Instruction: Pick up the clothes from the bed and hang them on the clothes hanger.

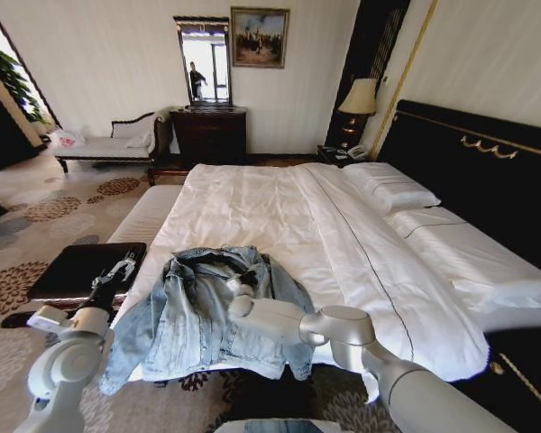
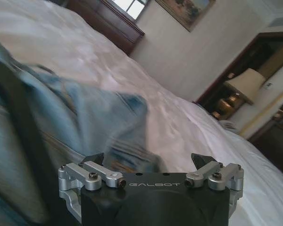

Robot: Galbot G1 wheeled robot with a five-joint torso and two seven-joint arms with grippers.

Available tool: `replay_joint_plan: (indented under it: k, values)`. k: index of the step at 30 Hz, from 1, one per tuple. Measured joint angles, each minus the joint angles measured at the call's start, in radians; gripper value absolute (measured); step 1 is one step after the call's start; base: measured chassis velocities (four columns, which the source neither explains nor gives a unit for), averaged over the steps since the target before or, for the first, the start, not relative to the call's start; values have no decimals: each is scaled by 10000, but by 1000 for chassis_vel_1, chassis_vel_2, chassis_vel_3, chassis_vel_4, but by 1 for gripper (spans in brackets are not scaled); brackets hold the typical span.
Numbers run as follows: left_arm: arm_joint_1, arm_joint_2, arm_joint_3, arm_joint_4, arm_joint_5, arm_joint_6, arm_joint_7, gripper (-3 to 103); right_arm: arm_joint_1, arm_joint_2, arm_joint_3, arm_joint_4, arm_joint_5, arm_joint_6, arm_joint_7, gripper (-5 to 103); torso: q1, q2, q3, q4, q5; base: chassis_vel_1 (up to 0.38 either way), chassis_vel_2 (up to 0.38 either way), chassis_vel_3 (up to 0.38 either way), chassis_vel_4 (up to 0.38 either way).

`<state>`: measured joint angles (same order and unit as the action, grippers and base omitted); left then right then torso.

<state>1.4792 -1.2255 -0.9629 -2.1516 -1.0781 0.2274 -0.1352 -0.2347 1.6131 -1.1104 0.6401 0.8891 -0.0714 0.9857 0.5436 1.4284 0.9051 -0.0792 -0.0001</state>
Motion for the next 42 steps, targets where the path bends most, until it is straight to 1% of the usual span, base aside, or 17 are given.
replay_joint_plan:
  k: [7, 10, 13, 18, 21, 23, 25, 27, 28, 30, 31, 33, 35, 36, 38, 39, 42]
  values:
    - [-20, 19, -14, 99, 0, -13, -2, 100, -71, -12, 218, -630, -248, 369, -532, 100, 3, 0, 0, 2, 1, 0, 0, 0, 0]
    - [-80, 17, 44, 178, 12, -14, -4, 100, -185, -23, 444, -549, -488, 1086, -946, 100, 1, 1, 0, 3, 1, 0, 0, 0, 0]
    - [-104, 12, 82, 209, 44, -14, -4, 100, -211, -28, 491, -338, -494, 1243, -1036, 100, 1, 1, 0, 2, 1, 0, 0, 0, 0]
    - [-138, 16, 127, 247, 110, -11, -20, 100, -231, -35, 299, 313, 155, 1071, -1069, 100, 3, 0, 0, 4, 1, 0, 0, 0, 0]
    - [-133, 23, 111, 237, 110, -9, -23, 100, -237, -37, 198, 297, 279, 993, -1144, 101, 1, 0, 0, 4, 1, 0, 0, 0, 0]
    - [-94, 29, 75, 221, 107, -9, -24, 100, -258, -41, 157, 173, 280, 978, -1235, 95, 0, 1, 0, 3, 1, 0, 0, 0, 0]
    - [-76, 29, 57, 214, 105, -9, -24, 100, -266, -41, 158, 95, 240, 978, -1252, 93, 1, 0, 0, 3, 2, 0, 0, 0, 0]
    - [-58, 22, 41, 205, 103, -9, -24, 100, -267, -43, 182, -44, 77, 988, -1298, 83, 1, 0, 0, 3, 1, 0, 0, 0, 0]
    - [-58, 22, 41, 205, 103, -9, -24, 100, -267, -43, 182, -44, 77, 988, -1298, 83, 1, 0, 0, 3, 1, 0, 0, 0, 0]
    - [-45, -17, 42, 168, 104, -9, -24, 100, -251, -44, 224, -194, -232, 1044, -1380, 72, 2, 0, 0, 4, 1, 0, 0, 0, 0]
    - [-42, -28, 45, 158, 107, -9, -24, 100, -241, -44, 229, -232, -305, 1046, -1390, 72, 1, 0, 0, 3, 1, 0, 0, 0, 0]
    - [-40, -43, 49, 142, 114, -9, -24, 100, -230, -45, 229, -274, -396, 1046, -1399, 66, 0, 1, 0, 3, 1, 0, 0, 0, 0]
    - [-24, -64, 53, 116, 134, -9, -24, 100, -220, -47, 229, -358, -592, 1021, -1405, 56, -1, 0, 0, 3, 2, 0, 0, 0, 0]
    - [-18, -68, 53, 114, 139, -9, -25, 100, -219, -47, 228, -384, -636, 1002, -1405, 56, 0, 0, 0, 3, 2, 0, 0, 0, 0]
    - [8, -76, 48, 101, 163, -9, -24, 100, -219, -48, 224, -476, -773, 912, -1396, 44, 0, 0, 0, 3, 2, 0, 0, 0, 0]
    - [8, -76, 48, 101, 163, -9, -24, 100, -219, -48, 224, -476, -773, 912, -1396, 44, 0, 0, 0, 3, 2, 0, 0, 0, 0]
    - [31, -92, 22, 61, 184, -9, -24, 100, -175, -49, 235, -640, -1021, 716, -1213, 28, 0, 0, 0, 3, 1, 0, 0, 0, 0]
